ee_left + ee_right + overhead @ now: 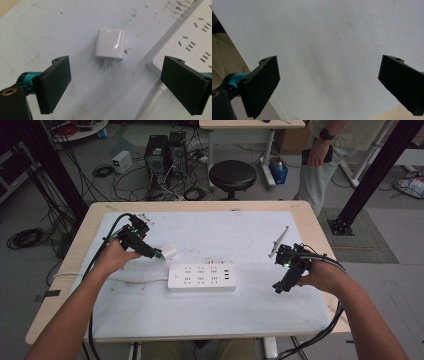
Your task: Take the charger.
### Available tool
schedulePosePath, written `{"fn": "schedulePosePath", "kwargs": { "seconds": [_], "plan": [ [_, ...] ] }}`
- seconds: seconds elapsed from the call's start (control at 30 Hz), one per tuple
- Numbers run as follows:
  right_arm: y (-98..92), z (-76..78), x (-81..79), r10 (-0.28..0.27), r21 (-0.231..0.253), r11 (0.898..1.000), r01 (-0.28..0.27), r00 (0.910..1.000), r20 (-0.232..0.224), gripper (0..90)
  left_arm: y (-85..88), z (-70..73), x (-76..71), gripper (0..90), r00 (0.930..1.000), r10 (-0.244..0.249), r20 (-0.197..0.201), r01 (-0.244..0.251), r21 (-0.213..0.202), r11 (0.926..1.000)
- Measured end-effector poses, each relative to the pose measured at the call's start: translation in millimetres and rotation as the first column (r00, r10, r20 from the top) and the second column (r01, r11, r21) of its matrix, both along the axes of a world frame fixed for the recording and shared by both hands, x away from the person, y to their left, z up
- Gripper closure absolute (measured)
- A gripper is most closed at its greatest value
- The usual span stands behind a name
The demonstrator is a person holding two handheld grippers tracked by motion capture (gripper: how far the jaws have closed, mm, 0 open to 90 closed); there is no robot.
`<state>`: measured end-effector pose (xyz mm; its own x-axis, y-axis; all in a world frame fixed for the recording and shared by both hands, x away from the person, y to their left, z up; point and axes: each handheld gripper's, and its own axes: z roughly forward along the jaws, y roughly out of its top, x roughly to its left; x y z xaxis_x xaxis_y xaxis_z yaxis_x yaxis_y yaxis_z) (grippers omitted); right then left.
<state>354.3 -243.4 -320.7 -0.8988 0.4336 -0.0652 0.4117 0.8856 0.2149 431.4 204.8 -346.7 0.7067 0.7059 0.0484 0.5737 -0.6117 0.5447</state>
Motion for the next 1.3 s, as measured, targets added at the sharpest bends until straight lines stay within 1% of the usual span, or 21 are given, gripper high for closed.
{"fn": "schedulePosePath", "kwargs": {
  "seconds": [0.07,0.1,0.23,0.3,0.33,0.4,0.43,0.5,0.53,0.6,0.73,0.83,0.87,0.93,1.0,1.03,1.07,1.13,1.17,1.23,1.3],
  "plan": [
    [0.3,-0.4,0.4,0.002,0.0,1.0,-0.002,1.0,0.001,3.1,-1.4,-3.3,3.1,9.6,1.0,0.003,-0.002,-0.003,-0.004,1.0],
    [0.6,-0.4,0.3,-0.003,-0.002,1.0,0.003,1.0,-0.003,3.1,-3.4,-9.7,9.6,9.6,1.0,-0.001,-0.008,0.001,-0.008,1.0],
    [1.1,-0.7,1.5,-0.003,0.0,1.0,0.003,1.0,-0.004,3.1,-5.8,-22.1,21.6,9.6,0.9999,0.005,-0.009,-0.005,-0.009,0.9999],
    [0.9,-1.1,2.4,0.003,0.0,1.0,-0.003,1.0,-0.006,3.1,-6.7,-28.1,27.1,9.8,0.9998,0.006,-0.021,-0.006,-0.009,0.9999],
    [0.9,-0.8,1.9,-0.007,-0.007,1.0,0.007,0.9999,-0.012,3.1,-7.3,-31.4,29.6,9.9,0.9996,0.004,-0.028,-0.004,-0.013,0.9999],
    [0.5,-1.2,2.0,-0.011,-0.008,1.0,0.011,0.9998,-0.014,3.1,-9.4,-37.7,32.8,9.9,0.9992,0.005,-0.041,-0.006,-0.02,0.9998],
    [0.2,-1.1,1.9,-0.017,-0.01,1.0,0.017,0.9997,-0.015,3.1,-9.4,-37.7,32.8,9.9,0.9992,0.005,-0.041,-0.006,-0.02,0.9998],
    [-0.3,-1.2,2.2,-0.015,-0.008,1.0,0.015,0.9998,-0.015,3.1,-12.2,-45.6,37.1,9.9,0.9983,-0.014,-0.057,0.013,-0.014,0.9998],
    [-0.4,-1.3,2.2,-0.015,-0.007,1.0,0.015,0.9998,-0.015,3.1,-13.5,-48.1,38.0,10.5,0.998,-0.018,-0.06,0.017,-0.021,0.9996],
    [-0.4,-1.4,2.2,-0.017,-0.006,1.0,0.017,0.9997,-0.015,3.1,-15.9,-51.9,39.4,12.6,0.9973,-0.03,-0.068,0.029,-0.017,0.9994],
    [-0.4,-1.4,2.1,-0.02,-0.006,1.0,0.019,0.9997,-0.017,3.1,-18.2,-58.2,42.4,15.2,0.9964,-0.031,-0.079,0.03,-0.01,0.9995],
    [-0.8,-1.3,2.2,-0.011,-0.006,1.0,0.011,0.9998,-0.015,3.1,-18.6,-61.4,43.9,19.2,0.9966,-0.023,-0.079,0.023,-0.007,0.9997],
    [-0.8,-1.1,1.6,-0.019,-0.009,1.0,0.019,0.9997,-0.017,3.1,-18.4,-62.2,44.6,20.9,0.9966,-0.022,-0.08,0.022,-0.003,0.9998],
    [-1.4,-1.1,1.9,-0.014,-0.008,1.0,0.014,0.9997,-0.018,3.1,-18.8,-64.7,45.5,22.1,0.996,-0.014,-0.089,0.014,-0.006,0.9999],
    [-2.0,-1.2,1.7,-0.015,-0.005,1.0,0.015,0.9998,-0.015,3.1,-19.2,-67.1,46.5,26.0,0.9952,-0.021,-0.095,0.022,0.005,0.9997],
    [-2.5,-0.7,1.6,-0.017,-0.008,1.0,0.017,0.9997,-0.016,3.1,-19.7,-68.2,46.6,27.5,0.9947,-0.025,-0.099,0.025,-0.002,0.9997],
    [-2.8,-0.5,1.3,-0.024,-0.007,1.0,0.024,0.9996,-0.017,3.1,-20.1,-68.7,46.8,31.1,0.9946,-0.035,-0.097,0.035,0.002,0.9994],
    [-3.7,-0.4,1.5,-0.023,-0.006,1.0,0.023,0.9996,-0.018,3.1,-21.3,-69.6,46.4,38.0,0.9942,-0.046,-0.097,0.045,-0.016,0.9989],
    [-4.0,-0.2,1.1,-0.03,-0.009,0.999,0.03,0.9993,-0.02,3.1,-22.0,-69.9,46.3,41.4,0.9943,-0.053,-0.093,0.052,-0.01,0.9986],
    [-4.7,-0.9,1.7,-0.021,-0.005,1.0,0.021,0.9997,-0.014,3.1,-23.1,-70.5,45.8,42.2,0.995,-0.047,-0.088,0.046,-0.009,0.9989],
    [-5.2,-1.4,1.4,-0.025,-0.007,1.0,0.025,0.9995,-0.016,3.1,-22.4,-70.3,45.9,42.4,0.995,-0.049,-0.087,0.049,-0.005,0.9988]
  ]
}}
